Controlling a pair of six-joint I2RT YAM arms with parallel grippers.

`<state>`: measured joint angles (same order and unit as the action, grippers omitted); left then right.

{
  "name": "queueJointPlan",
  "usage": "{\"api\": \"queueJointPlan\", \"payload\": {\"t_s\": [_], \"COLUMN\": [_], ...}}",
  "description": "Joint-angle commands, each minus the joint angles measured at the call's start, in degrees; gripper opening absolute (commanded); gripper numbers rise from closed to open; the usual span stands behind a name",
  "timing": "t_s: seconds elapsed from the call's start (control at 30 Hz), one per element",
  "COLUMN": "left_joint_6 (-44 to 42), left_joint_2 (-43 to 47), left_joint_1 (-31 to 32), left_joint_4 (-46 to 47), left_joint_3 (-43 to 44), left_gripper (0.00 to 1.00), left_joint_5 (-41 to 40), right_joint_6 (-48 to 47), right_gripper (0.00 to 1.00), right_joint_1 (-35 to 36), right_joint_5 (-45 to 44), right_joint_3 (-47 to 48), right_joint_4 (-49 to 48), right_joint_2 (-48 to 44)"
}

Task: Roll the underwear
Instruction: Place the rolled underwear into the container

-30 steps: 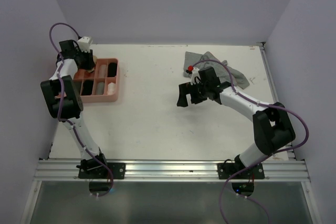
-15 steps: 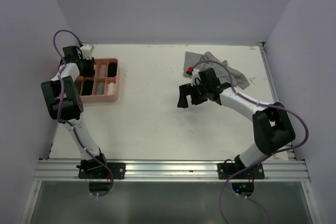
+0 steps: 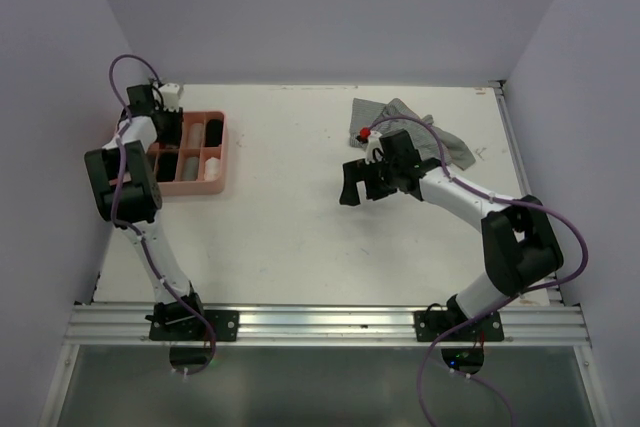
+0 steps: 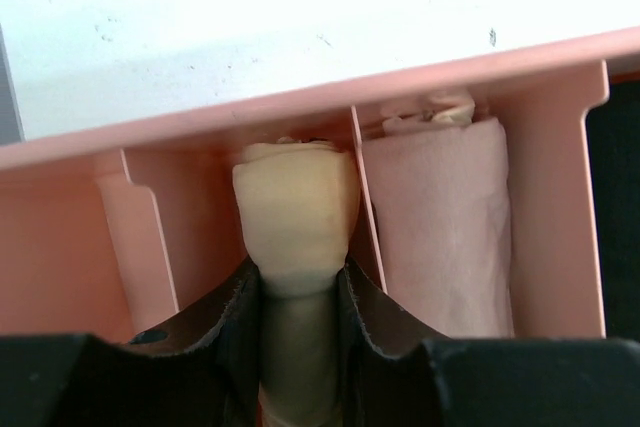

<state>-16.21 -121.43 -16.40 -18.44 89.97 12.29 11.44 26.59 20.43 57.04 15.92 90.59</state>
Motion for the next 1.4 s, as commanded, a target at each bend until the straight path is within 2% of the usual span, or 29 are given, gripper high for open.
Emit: {"api": "queueJointPlan", "payload": {"t_s": [0.0,0.1,0.2,0.23,0.37,0.63,0.83,0.93,1.03,1.17,1.37], "left_joint_6": [0.7,0.8,0.6,0.6,0.9,1.1,-0.8,-2.1,-3.9,-6.7,-3.4], "left_joint_2": [-3.3,-4.9,-5.0,-4.7,-1.7,4.5,11.0,15.9,20.3,24.6,31.1], "left_joint_1": [1.2,1.3,1.4,1.3,1.4,2.3,3.8,3.8,5.3,10.4,13.7], "left_joint_4": [1.3,0.7,-0.4,-0.8,-0.7,-1.5,-0.6,0.8,0.9,-2.3,-2.9], "left_joint_3": [2.6,4.6,5.0,4.7,3.3,5.0,8.5,8.9,8.4,6.3,-4.4], "left_gripper": [0.17,0.19,0.36,0.46,0.59,0.59,0.61,0.64,0.68,0.68,0.69], "left_joint_5": [-1.4,-1.7,-1.4,-1.3,-1.2,0.3,-3.3,1.7,5.7,8.0,11.7], "right_joint_6": [-0.5,-0.5,-0.5,-0.5,-0.4,-0.4,-0.5,-0.3,1.2,3.2,4.7], "right_gripper": [0.99,0.99,0.99,0.99,0.99,0.99,0.99,0.99,0.95,0.81,0.7], "right_joint_1": [-0.4,-0.3,-0.5,-0.6,-0.5,-0.6,-1.7,-5.3,-10.5,-17.3,-25.7], "right_joint_5": [-0.5,-0.4,-0.6,-0.6,-0.9,-2.0,-10.0,-12.9,-15.6,-20.2,-26.7], "right_joint_3": [0.4,0.4,0.4,0.6,1.2,3.4,5.5,7.1,8.6,11.2,19.8], "right_joint_4": [-0.7,-0.6,-0.2,-0.2,0.6,3.0,6.3,8.9,10.4,10.8,7.9], "right_joint_2": [-2.7,-2.9,-3.4,-3.5,-4.2,-6.5,-11.0,-11.9,-11.2,-4.0,6.3]}}
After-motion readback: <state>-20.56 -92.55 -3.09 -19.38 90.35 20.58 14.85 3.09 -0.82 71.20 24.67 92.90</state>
